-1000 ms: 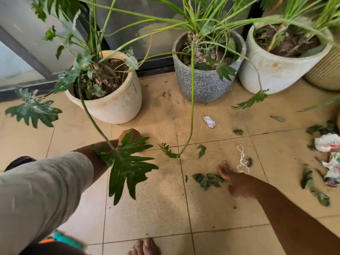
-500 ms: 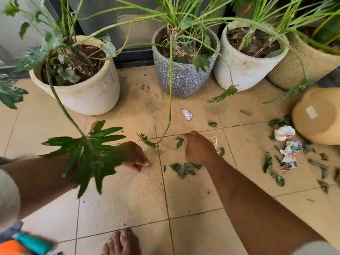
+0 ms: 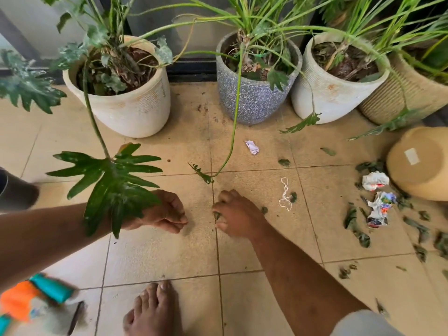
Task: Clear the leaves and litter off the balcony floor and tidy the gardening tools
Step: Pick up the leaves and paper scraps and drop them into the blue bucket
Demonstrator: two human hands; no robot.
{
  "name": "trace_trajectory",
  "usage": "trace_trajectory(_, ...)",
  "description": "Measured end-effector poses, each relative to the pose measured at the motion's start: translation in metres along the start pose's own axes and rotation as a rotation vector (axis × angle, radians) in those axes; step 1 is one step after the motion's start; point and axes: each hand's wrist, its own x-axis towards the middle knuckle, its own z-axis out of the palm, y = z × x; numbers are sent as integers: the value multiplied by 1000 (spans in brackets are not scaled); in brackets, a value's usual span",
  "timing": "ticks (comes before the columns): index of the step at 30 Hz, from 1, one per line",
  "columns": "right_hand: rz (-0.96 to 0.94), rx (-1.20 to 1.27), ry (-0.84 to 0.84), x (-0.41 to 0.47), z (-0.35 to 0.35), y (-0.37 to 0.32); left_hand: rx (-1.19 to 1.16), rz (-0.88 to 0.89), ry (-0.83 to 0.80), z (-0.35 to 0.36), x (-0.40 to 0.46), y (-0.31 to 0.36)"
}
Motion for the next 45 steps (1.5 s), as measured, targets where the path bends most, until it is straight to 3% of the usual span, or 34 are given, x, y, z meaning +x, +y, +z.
trace_trajectory(3,-82,-149,32,-8,7,-7,-107,32,-43,14,-2,-8)
trace_trajectory(7,54,-171,52,-24,4,4,-48,83,-194,29,-9,-18)
trace_trajectory(9,200,-31,103,-30,-7,16,-10,103,-240,38,-15,-15)
trace_trajectory(13,621,620,417,-40,-34,38,-22,145,-297,72,-28,1)
trace_trajectory(16,844,965,484,-45,-43,59,-51,138,-351,93,-32,9)
trace_trajectory(18,924,997,466,-46,-38,74,-49,127,-381,99,-30,10)
trace_trajectory(20,967,724,377,-45,-28,83,-59,118,-379,99,-27,7)
trace_trajectory(23,911,458,271,-50,-17,76,-56,97,-289,94,-19,2)
trace_trajectory(33,335,-116,114,-62,31,13,-80,21,-55,55,-10,-13)
trace_trajectory(41,125,-314,208,-68,66,22,-86,-77,-136,63,-27,-36)
trace_trajectory(45,247,-141,174,-58,64,15,-79,-109,-184,74,-30,-49)
